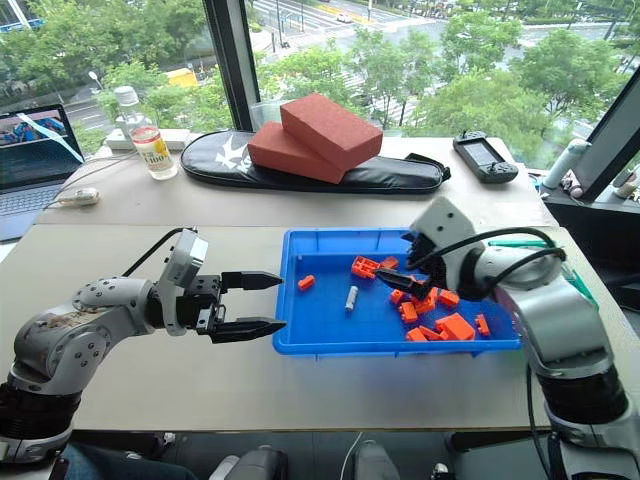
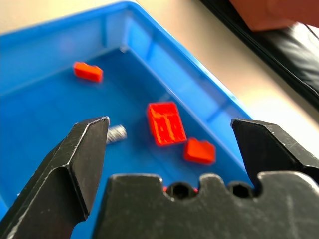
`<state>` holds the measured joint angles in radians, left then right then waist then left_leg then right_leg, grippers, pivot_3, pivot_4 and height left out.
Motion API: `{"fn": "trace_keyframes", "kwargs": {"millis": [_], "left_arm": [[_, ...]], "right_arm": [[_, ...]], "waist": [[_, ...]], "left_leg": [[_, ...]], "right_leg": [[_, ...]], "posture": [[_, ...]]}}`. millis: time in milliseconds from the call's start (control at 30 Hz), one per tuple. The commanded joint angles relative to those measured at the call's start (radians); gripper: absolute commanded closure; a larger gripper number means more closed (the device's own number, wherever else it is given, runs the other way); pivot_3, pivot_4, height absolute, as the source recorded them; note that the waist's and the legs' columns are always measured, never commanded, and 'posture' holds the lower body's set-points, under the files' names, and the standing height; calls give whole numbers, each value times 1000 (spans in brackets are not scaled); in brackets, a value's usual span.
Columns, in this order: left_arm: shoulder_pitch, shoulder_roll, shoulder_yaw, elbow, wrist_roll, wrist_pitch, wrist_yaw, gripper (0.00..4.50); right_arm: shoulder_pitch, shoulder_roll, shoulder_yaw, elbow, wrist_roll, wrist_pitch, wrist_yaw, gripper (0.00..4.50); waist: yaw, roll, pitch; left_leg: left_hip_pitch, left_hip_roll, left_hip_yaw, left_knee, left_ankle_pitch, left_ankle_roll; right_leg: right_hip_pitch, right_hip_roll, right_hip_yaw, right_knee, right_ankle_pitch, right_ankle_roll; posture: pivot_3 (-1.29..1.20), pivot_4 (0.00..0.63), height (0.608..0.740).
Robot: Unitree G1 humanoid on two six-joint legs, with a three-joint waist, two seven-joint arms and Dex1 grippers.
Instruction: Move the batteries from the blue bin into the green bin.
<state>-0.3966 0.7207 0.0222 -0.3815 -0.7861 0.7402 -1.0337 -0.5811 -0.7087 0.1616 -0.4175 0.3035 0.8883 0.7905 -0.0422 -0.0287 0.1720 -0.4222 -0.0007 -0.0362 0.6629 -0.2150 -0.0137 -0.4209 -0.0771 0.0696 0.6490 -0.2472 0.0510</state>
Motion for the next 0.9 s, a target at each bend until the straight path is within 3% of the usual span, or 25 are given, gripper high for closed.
{"fn": "trace_keyframes", "kwargs": {"millis": [33,400,533,867,900], "left_arm": [[-14,4,16,-22,-7,-10,1,0],[-3,5,25,-41,-18,-5,18,0],[-1,3,31,-45,-25,-4,24,0],[11,9,34,-55,-30,-2,30,0],[11,10,36,-55,-31,-2,29,0]], "right_arm": [[-32,21,78,64,-37,-63,20,129],[-113,67,171,411,-144,-293,113,129],[-98,97,199,470,-138,-312,175,129],[-98,136,193,567,-181,-340,173,129],[-96,137,192,565,-181,-341,176,370]], "waist": [[2,0,0],[-1,0,0],[-2,0,0],[-3,0,0],[-3,0,0]], "left_leg": [[0,0,0,0,0,0],[0,0,0,0,0,0],[0,0,0,0,0,0],[1,0,0,0,0,0],[1,0,0,0,0,0]], "right_leg": [[0,0,0,0,0,0],[0,0,0,0,0,0],[-1,0,0,1,0,0],[0,0,0,1,0,-1],[0,0,0,1,0,-1]], "posture": [[0,150,740],[0,150,740],[0,150,740],[0,150,740],[0,150,740]]}}
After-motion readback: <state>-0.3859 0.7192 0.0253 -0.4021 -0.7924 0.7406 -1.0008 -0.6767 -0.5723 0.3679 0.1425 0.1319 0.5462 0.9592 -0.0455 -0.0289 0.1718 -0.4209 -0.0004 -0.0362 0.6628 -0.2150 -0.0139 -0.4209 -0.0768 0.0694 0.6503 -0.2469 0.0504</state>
